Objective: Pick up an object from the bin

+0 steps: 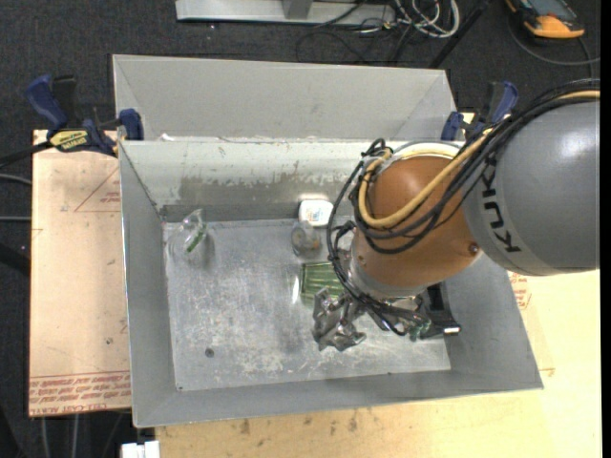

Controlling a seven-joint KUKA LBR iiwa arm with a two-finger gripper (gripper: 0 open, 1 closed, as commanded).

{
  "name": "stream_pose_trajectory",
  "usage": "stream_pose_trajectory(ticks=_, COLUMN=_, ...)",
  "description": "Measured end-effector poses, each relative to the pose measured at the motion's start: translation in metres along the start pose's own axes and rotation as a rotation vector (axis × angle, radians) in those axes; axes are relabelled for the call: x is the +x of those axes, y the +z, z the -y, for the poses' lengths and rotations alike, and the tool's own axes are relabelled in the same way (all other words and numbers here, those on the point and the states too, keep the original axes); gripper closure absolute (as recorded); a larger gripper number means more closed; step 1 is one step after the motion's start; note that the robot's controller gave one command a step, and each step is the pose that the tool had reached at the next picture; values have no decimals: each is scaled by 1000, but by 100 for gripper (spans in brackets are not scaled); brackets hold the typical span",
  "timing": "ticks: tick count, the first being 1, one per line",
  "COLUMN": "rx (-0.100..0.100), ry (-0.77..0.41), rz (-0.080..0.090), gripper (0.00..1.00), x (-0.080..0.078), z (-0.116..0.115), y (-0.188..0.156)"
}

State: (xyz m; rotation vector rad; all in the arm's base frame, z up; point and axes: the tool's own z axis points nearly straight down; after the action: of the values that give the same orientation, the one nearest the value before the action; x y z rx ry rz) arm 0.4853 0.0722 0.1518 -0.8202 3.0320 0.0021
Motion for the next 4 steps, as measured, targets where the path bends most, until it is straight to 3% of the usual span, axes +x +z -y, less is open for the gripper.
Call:
stream_pose_trajectory(ticks=1, rx=-1, ry=-317, rz=-2, gripper=0, x=22, z=37, y=16)
stream_pose_trajectory(ticks=2, rx=-1, ry=-318, rz=-1, gripper=0, x=22, z=36, y=16)
stream_pose_trajectory(ticks=3, rx=0, ry=-258, rz=2, gripper=0, x=3, z=46, y=19)
stream_pose_trajectory(ticks=4, rx=1, ry=-257, rz=1, gripper=0, x=-58, z=64, y=33)
